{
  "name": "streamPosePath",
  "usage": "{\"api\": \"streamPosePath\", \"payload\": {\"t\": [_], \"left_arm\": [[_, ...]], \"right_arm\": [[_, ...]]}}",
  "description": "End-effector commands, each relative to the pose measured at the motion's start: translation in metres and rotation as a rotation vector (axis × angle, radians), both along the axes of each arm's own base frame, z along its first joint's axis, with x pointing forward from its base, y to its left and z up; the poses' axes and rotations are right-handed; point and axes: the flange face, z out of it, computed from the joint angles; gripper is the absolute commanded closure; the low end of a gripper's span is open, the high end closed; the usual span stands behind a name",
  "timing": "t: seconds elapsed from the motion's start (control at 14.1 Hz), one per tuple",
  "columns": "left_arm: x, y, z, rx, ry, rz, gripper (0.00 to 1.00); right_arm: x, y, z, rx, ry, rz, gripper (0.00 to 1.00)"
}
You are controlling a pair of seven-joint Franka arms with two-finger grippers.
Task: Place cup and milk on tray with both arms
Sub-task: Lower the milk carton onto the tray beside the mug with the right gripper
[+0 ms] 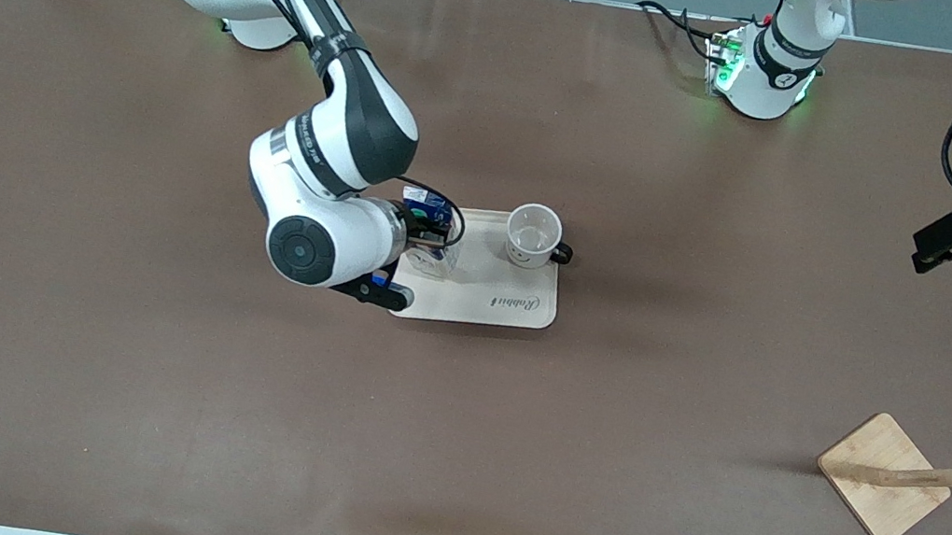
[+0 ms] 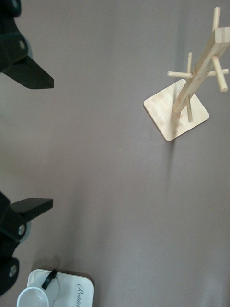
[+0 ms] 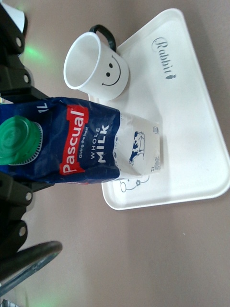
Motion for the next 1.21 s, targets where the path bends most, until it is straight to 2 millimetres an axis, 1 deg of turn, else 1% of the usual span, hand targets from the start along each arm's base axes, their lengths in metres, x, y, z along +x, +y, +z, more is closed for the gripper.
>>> {"api": "streamPosePath", "payload": {"t": [0.0,0.07,0.28,0.57,0.64,0.71,0.78,0.85,1.0,1.14], "left_arm": [[-0.022,0.006,-0.005,0.007,-0.028,-0.032,0.00],[-0.024,0.005,-0.007,0.008,-0.029,-0.042,0.00],[-0.026,0.005,-0.003,0.008,-0.031,-0.049,0.00],[-0.026,0.002,-0.005,0.007,-0.019,-0.063,0.00],[-0.027,0.001,-0.004,-0.001,-0.020,-0.065,0.00],[-0.027,0.001,-0.004,-0.005,-0.017,-0.066,0.00],[-0.028,0.002,-0.004,-0.009,-0.010,-0.061,0.00],[-0.028,0.004,-0.002,-0.027,-0.013,-0.055,0.00],[-0.028,0.006,0.001,-0.034,-0.021,-0.051,0.00],[-0.030,0.007,-0.001,-0.033,0.007,-0.049,0.00]], "right_arm": [[0.005,-0.002,0.001,0.009,-0.025,0.065,1.00],[0.004,-0.002,-0.002,0.009,-0.034,0.096,1.00],[0.006,-0.005,-0.003,-0.011,-0.058,0.141,1.00],[0.001,-0.001,-0.014,-0.028,-0.046,0.153,1.00],[0.001,-0.001,-0.015,-0.028,-0.044,0.153,0.77],[0.000,0.000,-0.015,-0.030,-0.045,0.155,0.08],[-0.001,0.002,-0.015,-0.031,-0.052,0.172,0.00],[-0.004,0.005,-0.016,-0.031,-0.056,0.191,0.00],[-0.001,0.002,-0.012,-0.024,-0.062,0.185,0.00],[0.003,-0.002,-0.005,-0.016,-0.068,0.174,0.00]]}}
